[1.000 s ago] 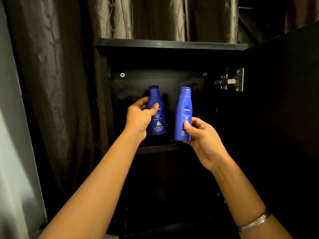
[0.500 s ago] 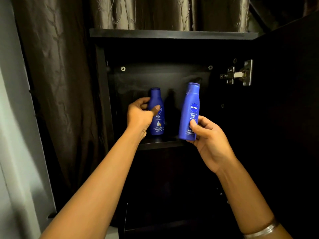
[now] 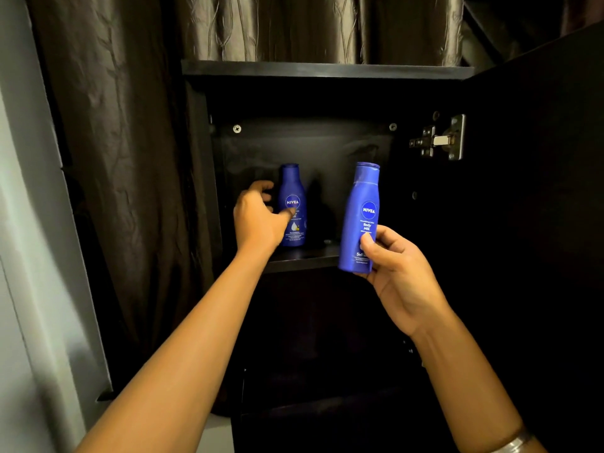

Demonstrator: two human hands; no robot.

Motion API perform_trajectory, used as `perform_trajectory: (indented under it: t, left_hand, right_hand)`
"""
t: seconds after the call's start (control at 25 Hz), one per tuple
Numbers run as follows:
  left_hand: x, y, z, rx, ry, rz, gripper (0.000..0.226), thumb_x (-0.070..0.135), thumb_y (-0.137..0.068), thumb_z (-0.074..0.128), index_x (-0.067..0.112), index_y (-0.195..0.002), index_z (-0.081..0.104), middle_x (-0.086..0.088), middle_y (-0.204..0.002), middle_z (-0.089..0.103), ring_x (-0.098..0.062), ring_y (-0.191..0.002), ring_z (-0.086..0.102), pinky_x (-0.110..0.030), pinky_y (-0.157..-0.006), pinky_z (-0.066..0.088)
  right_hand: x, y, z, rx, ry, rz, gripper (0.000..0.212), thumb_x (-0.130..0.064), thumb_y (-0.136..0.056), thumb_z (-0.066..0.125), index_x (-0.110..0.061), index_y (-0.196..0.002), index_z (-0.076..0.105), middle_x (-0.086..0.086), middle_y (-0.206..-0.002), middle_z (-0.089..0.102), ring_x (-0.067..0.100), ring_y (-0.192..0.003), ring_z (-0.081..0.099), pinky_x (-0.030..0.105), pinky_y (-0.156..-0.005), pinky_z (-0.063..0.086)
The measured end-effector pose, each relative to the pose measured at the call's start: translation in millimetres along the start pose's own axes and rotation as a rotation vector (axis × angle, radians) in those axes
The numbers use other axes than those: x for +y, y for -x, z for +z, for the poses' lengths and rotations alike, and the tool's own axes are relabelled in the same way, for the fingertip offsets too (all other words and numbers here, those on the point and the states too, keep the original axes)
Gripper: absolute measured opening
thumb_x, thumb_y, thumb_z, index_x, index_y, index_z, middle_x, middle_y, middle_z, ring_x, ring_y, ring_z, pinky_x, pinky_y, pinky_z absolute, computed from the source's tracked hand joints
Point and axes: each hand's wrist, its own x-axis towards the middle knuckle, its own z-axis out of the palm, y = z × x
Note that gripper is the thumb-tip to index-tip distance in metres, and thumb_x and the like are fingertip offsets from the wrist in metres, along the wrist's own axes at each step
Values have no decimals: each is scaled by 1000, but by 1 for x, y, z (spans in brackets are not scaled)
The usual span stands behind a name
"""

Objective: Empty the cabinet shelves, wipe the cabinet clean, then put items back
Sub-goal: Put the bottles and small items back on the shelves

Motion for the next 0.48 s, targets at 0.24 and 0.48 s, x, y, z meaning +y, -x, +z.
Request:
perform_trajectory:
  t: [0.24, 0.48]
  left_hand:
    - [12, 83, -26, -47, 430, 129, 17, 13, -87, 71, 22, -102, 69, -2, -96, 70, -17, -77, 68, -27, -73, 56]
    - [-7, 156, -42, -363, 599, -59, 20, 26, -95, 65, 15, -110, 71, 0, -102, 75, -13, -89, 72, -22, -73, 54]
  right_hand:
    - [12, 26, -2, -83, 28, 47, 33, -17, -81, 66, -7, -112, 62, 7, -103, 71, 18, -94, 67, 32, -82, 57]
    - [41, 50, -9, -119, 98, 111, 36, -14, -83, 72, -6, -117, 63, 15, -112, 70, 27, -104, 64, 45, -97, 48]
